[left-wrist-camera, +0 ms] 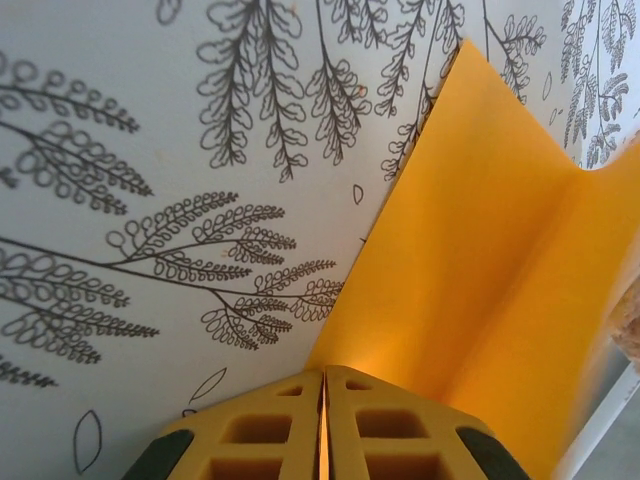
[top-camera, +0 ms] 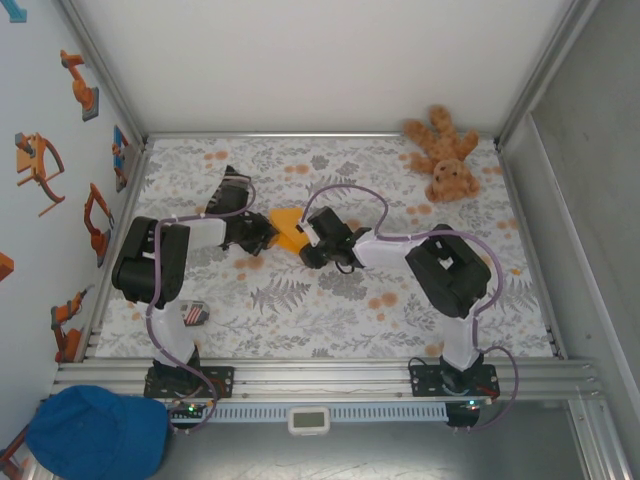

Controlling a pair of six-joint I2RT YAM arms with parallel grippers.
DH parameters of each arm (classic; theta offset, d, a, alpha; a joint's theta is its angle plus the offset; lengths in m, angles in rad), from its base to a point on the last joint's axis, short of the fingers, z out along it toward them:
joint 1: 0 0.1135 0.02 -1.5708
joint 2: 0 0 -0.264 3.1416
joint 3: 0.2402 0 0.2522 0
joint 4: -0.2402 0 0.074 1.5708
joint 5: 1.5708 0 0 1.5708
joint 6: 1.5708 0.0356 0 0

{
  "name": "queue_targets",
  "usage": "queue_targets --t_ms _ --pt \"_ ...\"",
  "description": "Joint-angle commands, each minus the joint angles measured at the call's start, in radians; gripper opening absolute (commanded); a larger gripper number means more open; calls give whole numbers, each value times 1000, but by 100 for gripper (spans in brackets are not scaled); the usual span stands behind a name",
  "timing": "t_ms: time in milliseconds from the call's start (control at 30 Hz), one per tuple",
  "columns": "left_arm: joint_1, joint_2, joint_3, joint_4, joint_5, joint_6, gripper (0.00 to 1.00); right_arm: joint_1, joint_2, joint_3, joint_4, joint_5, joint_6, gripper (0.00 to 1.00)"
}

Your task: Fold a paper plane with a square sheet of paper (pick it up from the middle)

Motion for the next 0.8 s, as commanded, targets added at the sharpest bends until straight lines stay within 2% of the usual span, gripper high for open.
queue_targets --t_ms 0,167,333,500,767 --pt "-12 36 -4 -59 -33 -21 9 32 -40 61 -120 90 105 39" --pt "-13 50 -11 -40 -19 -26 9 75 -14 110 -195 183 136 40" --pt "-12 50 -15 -34 -14 -24 9 103 24 160 -233 292 134 34" --pt "-12 56 -11 -27 1 -24 9 115 62 201 -246 292 124 33" --pt "-12 56 -14 -25 6 -24 9 130 88 218 -257 319 131 39"
